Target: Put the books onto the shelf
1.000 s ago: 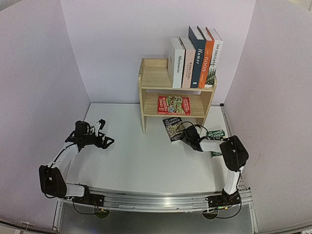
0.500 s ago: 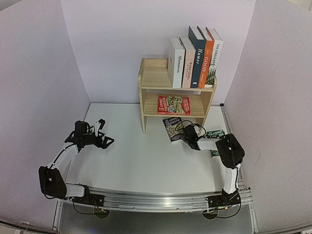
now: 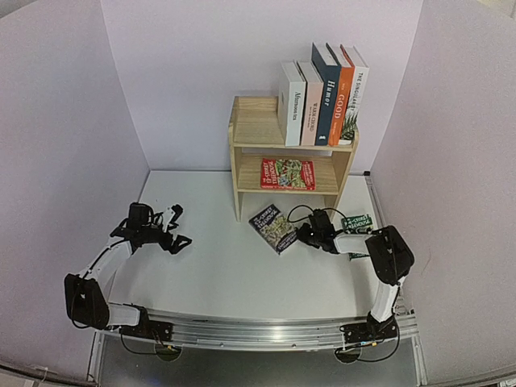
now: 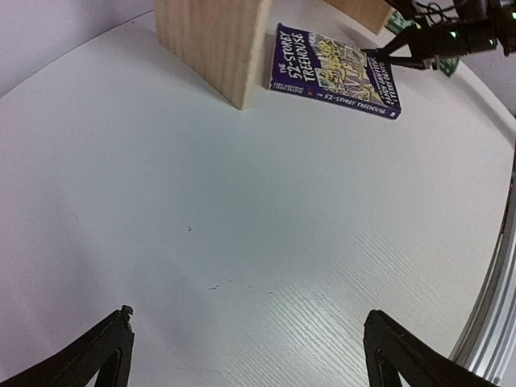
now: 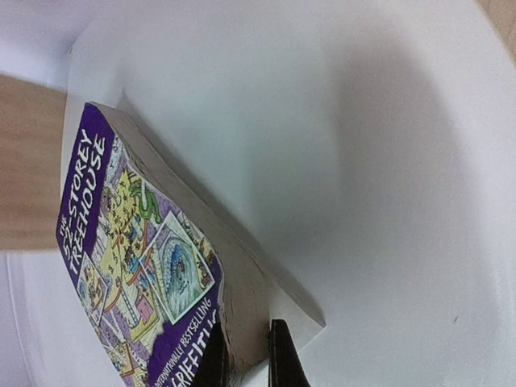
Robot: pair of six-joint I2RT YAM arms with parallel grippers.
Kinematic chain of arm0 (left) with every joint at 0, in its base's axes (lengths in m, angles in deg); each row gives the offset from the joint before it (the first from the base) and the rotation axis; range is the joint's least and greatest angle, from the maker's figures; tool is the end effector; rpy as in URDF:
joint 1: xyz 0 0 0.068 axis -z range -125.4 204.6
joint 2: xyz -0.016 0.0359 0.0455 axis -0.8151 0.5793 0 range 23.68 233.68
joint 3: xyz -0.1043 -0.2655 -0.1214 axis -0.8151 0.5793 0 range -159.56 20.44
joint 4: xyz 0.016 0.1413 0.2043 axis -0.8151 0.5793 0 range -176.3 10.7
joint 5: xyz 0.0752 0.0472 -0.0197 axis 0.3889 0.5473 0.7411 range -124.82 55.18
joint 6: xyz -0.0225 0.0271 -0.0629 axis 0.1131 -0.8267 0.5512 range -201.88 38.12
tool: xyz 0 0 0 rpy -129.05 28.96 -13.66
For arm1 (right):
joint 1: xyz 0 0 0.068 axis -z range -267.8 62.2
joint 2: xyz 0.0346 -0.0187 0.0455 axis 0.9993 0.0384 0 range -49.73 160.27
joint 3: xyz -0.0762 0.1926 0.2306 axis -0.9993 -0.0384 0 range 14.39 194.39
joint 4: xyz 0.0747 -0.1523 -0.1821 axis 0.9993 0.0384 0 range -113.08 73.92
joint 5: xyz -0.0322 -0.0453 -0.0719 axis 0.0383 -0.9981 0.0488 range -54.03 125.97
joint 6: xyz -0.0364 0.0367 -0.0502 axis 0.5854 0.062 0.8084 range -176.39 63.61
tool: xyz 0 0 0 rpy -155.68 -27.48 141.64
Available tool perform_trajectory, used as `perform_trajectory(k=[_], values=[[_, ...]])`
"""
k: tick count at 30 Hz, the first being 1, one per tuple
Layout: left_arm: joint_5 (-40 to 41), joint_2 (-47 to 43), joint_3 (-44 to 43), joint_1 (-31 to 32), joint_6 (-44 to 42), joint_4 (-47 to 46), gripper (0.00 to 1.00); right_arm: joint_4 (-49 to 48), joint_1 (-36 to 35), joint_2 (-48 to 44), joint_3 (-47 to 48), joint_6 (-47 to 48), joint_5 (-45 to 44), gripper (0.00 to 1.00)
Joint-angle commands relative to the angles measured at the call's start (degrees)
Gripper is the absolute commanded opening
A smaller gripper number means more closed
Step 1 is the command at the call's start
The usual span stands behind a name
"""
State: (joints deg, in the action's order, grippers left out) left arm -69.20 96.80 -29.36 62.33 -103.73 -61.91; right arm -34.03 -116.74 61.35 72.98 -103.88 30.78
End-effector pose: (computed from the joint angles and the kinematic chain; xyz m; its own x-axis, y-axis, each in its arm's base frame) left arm 0.2447 -0.0673 0.2750 -0.4989 0.3778 -0.7800 0.7253 0.6746 -0.1372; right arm 0.3676 0.1972 0.1600 -0.7037 0.4499 -0.5499 0.1423 0.8475 0.5114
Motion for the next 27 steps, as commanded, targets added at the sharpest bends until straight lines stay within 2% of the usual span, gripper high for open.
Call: perform_trajectory(k=[1,5,9,13,19,22,27], values=[[3.69,0.02,1.40,7.29,-22.34,3.07,1.00,10.03,-3.70,-6.21,-5.52,5.90,18.57,0.00],[7.34,3.22,3.98,15.40,-36.41,-0.31,1.00,10.96,-7.52,-7.02,-6.40,5.16,27.36,0.00],[9.41,8.06,6.14,22.38,-45.79,-7.25,1.00,10.96,-10.36,-4.19,-2.61,2.37,37.04,0.00],[8.20,11.54,8.30,26.82,-52.18,-13.45,1.00,11.86,-11.00,-4.50,-1.63,-1.11,36.93,0.00],[1.84,14.46,7.12,32.35,-52.88,-8.41,1.00,14.56,-11.72,-3.49,-0.37,-8.25,35.29,0.00],[1.42,14.20,7.12,34.40,-51.72,-7.54,1.00,14.56,-11.76,-3.26,0.08,-11.22,34.57,0.00],[8.91,16.42,10.28,37.04,-49.57,-18.67,1.00,14.56,-11.97,-2.07,2.40,-12.37,37.05,0.00]])
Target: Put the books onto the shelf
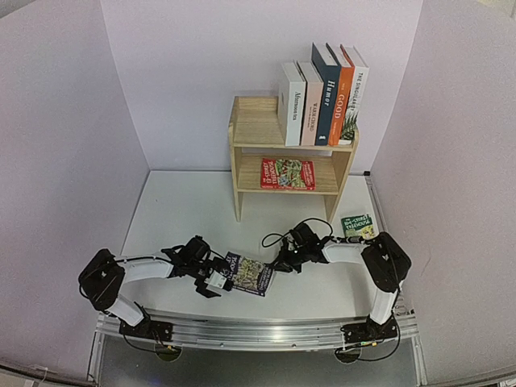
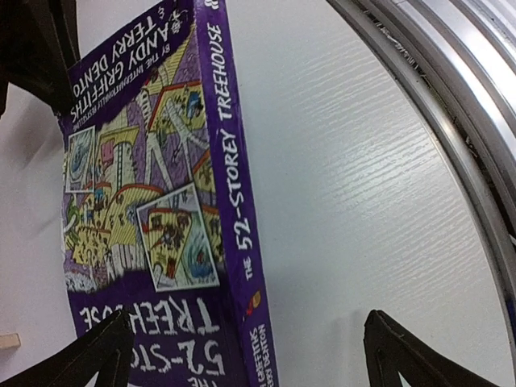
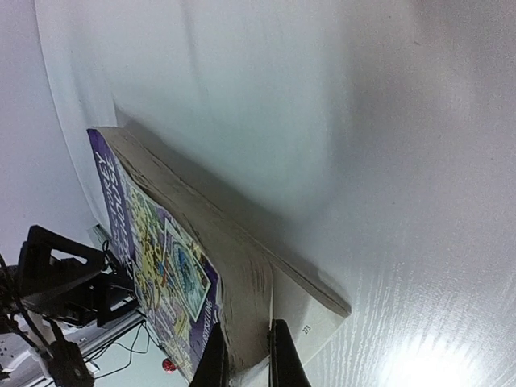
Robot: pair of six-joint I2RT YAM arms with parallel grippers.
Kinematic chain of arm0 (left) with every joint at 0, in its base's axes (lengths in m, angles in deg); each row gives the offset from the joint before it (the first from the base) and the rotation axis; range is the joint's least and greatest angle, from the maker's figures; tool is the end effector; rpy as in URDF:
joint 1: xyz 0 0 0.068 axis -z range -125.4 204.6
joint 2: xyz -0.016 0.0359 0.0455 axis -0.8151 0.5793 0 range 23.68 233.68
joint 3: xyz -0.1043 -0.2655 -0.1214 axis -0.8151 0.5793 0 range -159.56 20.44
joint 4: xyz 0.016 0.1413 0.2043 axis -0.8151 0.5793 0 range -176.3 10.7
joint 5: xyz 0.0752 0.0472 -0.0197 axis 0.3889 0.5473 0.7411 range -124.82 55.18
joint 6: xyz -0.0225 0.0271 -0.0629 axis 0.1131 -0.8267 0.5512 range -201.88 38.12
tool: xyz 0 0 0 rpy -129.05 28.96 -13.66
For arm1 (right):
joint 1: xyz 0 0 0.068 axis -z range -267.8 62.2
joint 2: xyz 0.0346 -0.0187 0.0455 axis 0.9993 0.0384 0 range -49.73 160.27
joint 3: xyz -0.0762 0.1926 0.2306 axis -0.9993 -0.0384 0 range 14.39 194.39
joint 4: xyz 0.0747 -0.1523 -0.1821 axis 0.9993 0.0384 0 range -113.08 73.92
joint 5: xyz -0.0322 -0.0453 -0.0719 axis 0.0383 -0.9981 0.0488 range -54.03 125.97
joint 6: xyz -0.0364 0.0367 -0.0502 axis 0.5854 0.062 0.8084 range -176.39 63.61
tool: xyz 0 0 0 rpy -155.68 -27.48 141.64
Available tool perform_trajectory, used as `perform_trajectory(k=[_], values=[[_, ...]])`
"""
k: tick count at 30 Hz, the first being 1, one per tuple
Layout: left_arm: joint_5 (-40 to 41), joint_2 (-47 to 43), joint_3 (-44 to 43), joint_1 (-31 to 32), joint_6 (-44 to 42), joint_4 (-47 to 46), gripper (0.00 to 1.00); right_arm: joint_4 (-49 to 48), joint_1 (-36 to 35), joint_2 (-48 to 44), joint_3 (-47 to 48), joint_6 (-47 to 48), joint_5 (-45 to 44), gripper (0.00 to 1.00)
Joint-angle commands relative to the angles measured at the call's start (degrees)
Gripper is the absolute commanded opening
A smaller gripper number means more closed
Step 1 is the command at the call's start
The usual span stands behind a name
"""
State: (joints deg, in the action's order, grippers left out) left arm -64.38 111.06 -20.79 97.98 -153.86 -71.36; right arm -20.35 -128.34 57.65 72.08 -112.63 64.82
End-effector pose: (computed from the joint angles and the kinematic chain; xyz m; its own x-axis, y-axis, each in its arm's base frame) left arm 0.1765 -0.2074 0.1798 0.5362 0.6315 -0.5601 0.8434 -0.4268 0.3262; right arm 0.2721 0.2707 0.1643 -0.9939 0.1083 -0.0209 0.0602 0.6918 0.7196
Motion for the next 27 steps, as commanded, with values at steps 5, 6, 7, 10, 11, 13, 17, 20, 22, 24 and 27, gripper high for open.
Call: perform_trajectory(k=[5,6,7,10,11,13,17,20,22,24,27], values=[[13.77,6.38,4.92,1.44,-2.90,-23.52,0.97,0.96,-0.51,1.19,3.02,-0.92,4.94,0.00],[14.79,6.81,4.97,1.43,-2.94,-24.21,0.91,0.96,-0.51,1.42,3.04,-0.40,5.72,0.00],[15.91,7.02,4.93,1.42,-2.34,-24.88,0.82,0.95,-0.51,1.78,3.14,0.15,6.57,0.00],[19.00,6.71,4.77,1.45,0.96,-26.41,0.49,0.94,-0.47,2.81,3.55,2.07,8.65,0.00],[19.69,6.19,4.64,1.46,1.66,-26.19,0.37,1.01,-0.40,3.12,3.77,2.92,9.27,0.00],[20.16,4.67,4.71,1.41,2.28,-25.13,0.10,1.16,-0.04,3.39,4.42,4.05,10.17,0.00],[19.21,-0.40,1.71,1.44,6.68,-17.35,0.00,13.33,0.08,0.28,11.20,14.78,1.06,0.28],[18.23,-2.02,-4.91,1.47,10.61,-5.26,0.00,21.09,-1.02,-6.19,15.64,26.28,-12.95,0.55],[17.14,-2.32,-8.27,1.44,11.11,1.83,0.00,20.27,-1.79,-12.53,14.71,31.36,-21.23,0.76],[16.35,-2.51,-10.32,1.42,11.20,6.63,0.00,19.29,-3.54,-17.75,14.08,37.44,-27.44,0.91],[17.02,-3.10,-11.46,1.43,11.32,8.75,0.00,17.64,-10.17,-20.98,13.06,51.00,-28.81,0.92]])
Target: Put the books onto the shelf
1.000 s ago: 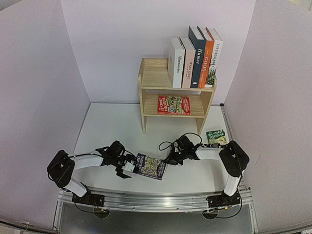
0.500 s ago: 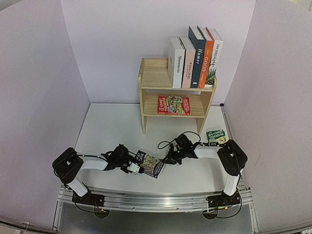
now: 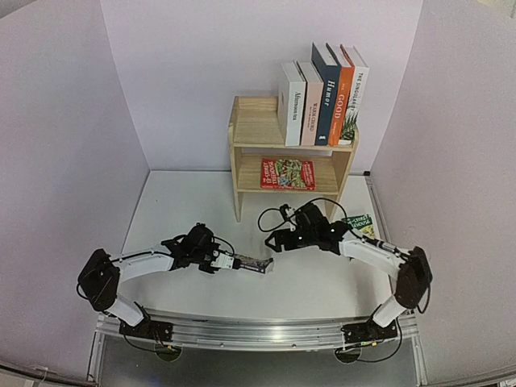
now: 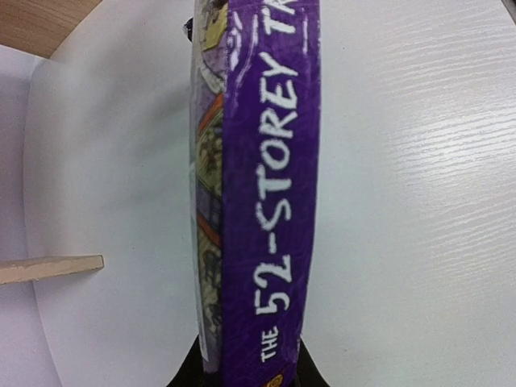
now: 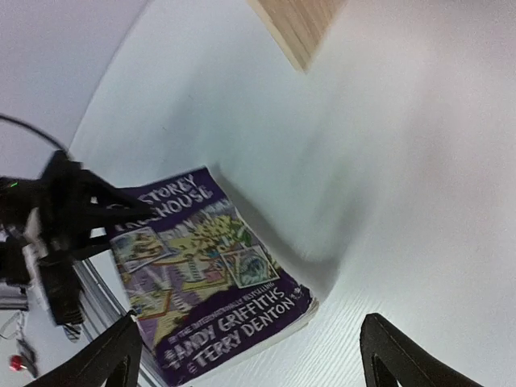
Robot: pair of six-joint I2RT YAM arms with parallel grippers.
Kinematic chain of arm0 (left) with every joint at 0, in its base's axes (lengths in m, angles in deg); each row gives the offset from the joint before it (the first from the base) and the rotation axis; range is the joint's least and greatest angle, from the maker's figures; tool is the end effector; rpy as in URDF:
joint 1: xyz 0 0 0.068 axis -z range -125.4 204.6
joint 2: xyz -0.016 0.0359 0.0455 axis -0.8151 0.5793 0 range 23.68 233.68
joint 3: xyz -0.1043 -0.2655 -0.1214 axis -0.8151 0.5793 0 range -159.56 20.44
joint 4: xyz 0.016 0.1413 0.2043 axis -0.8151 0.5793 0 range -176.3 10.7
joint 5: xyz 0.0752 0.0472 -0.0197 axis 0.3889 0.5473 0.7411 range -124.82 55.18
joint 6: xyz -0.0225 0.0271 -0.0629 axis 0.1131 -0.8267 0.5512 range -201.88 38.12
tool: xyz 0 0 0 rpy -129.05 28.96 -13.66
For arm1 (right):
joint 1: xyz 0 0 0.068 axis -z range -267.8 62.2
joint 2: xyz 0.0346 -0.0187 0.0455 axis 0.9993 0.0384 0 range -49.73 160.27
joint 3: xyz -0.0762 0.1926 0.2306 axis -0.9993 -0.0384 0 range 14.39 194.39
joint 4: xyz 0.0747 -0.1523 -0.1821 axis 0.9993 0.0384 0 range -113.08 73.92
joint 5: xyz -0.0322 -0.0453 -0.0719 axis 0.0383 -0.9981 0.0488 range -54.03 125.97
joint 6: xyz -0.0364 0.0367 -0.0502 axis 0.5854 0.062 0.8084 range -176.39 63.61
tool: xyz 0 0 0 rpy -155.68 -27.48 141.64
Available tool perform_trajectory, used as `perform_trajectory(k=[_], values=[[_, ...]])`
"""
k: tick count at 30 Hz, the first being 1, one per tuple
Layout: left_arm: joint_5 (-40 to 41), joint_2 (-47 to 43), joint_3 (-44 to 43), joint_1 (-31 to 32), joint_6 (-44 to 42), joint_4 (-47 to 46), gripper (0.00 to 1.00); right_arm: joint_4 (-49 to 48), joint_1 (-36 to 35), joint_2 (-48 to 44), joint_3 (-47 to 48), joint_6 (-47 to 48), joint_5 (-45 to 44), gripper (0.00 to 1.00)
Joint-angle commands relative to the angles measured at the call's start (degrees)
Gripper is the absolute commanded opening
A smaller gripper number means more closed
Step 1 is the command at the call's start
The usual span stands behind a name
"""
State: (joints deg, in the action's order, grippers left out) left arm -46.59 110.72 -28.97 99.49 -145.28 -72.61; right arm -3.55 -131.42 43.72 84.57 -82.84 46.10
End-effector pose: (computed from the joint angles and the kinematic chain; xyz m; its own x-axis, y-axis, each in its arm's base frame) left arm 0.2089 -0.2254 0.2182 0.4509 0.7865 -0.4221 0.8443 -0.2223 0.4876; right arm 0.2620 0.2642 0.2887 -0.7846 -0.1417 -0.6036 -0.4725 0.7671 0.4340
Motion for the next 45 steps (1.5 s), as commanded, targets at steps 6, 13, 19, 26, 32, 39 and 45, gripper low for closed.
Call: perform_trajectory(k=[6,13,19,26,32,39,45], values=[[0.59,-4.14,-4.19,-0.11,4.92,7.53,0.00,-5.86,-14.74,-9.67,-6.85,43.39,-2.44,0.91],[0.60,-5.94,-3.03,-0.13,5.88,5.80,0.00,-8.29,-15.83,-2.33,-6.05,49.27,-3.87,0.90],[-0.29,-6.57,-2.97,-0.08,6.25,5.27,0.00,-10.37,-15.80,6.38,-2.03,49.52,-8.46,0.80],[-3.55,-8.25,-5.14,-0.47,13.24,7.97,0.01,-12.41,-15.82,9.58,1.11,46.70,-14.22,0.05],[-17.64,-12.94,-8.44,-11.48,25.37,13.03,0.98,-13.14,-15.01,-1.65,-2.06,45.11,-7.46,0.00],[-25.79,-19.68,-10.11,-15.99,27.49,14.46,1.00,-12.21,-14.84,-13.66,-1.11,46.13,-3.83,0.00],[-31.60,-19.87,-14.13,-15.97,30.28,11.83,1.00,-7.22,-14.87,-16.09,2.50,50.70,-4.00,0.00]])
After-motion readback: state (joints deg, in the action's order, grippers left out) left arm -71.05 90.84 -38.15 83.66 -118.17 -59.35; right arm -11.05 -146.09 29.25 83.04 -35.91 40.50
